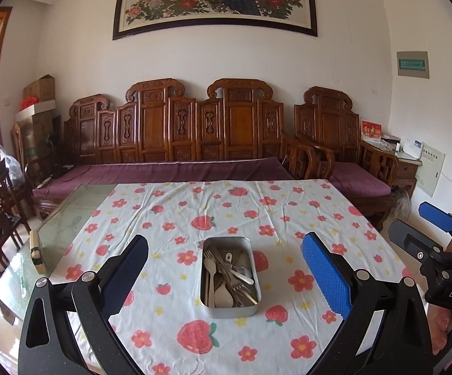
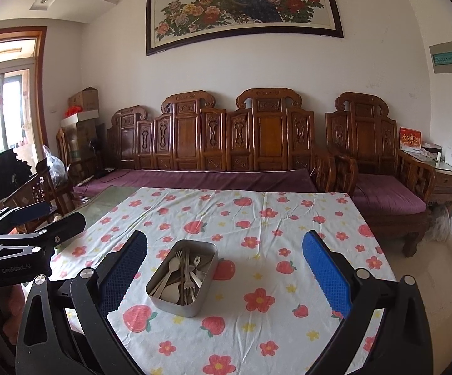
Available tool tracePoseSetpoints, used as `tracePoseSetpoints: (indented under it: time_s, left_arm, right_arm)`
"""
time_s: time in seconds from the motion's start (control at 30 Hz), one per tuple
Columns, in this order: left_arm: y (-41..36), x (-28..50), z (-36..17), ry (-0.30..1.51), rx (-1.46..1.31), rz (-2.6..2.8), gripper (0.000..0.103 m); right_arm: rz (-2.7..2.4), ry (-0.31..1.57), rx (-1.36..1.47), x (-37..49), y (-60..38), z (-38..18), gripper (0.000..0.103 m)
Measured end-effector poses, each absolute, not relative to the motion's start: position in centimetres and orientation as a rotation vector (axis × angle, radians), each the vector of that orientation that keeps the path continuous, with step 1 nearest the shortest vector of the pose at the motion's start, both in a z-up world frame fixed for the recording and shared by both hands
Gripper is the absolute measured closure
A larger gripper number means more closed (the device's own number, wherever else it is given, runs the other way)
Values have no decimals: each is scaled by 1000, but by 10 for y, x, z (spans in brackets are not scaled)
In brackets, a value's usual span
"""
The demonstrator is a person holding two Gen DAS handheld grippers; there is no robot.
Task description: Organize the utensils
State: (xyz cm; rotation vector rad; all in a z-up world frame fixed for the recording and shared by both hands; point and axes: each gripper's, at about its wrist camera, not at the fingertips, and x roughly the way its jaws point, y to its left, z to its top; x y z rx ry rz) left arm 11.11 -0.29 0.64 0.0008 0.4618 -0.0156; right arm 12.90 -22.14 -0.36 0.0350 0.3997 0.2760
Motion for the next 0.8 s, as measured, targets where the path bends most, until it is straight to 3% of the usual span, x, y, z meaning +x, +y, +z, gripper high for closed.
tracePoseSetpoints:
  time_s: [0.8]
  left_arm:
    - [-3,111,5,449,-3,-27,8]
  right_arm:
    - [262,420,43,133,-222,-14,3]
